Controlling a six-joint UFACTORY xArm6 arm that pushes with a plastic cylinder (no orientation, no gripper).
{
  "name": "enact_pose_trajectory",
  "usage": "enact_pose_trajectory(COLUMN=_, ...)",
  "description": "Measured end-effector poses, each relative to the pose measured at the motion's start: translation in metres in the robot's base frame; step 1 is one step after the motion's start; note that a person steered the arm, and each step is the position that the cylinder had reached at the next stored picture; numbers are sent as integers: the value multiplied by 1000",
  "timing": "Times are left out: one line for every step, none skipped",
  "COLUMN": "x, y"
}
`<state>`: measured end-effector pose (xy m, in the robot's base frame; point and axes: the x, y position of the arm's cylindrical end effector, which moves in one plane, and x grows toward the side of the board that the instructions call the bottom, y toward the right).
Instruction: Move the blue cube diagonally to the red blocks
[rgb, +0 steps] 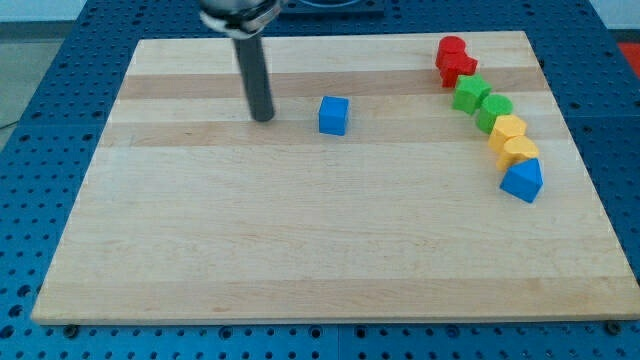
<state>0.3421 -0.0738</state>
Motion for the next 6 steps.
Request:
enact_pose_trajectory(x=-2, y=94)
enact_pose_trajectory(x=-1, y=150)
enact_pose_trajectory(x=-14, y=111)
enact_pose_trajectory(x=-27, y=38)
enact_pose_trajectory(x=17, y=29)
enact_pose_trajectory(x=40, y=84)
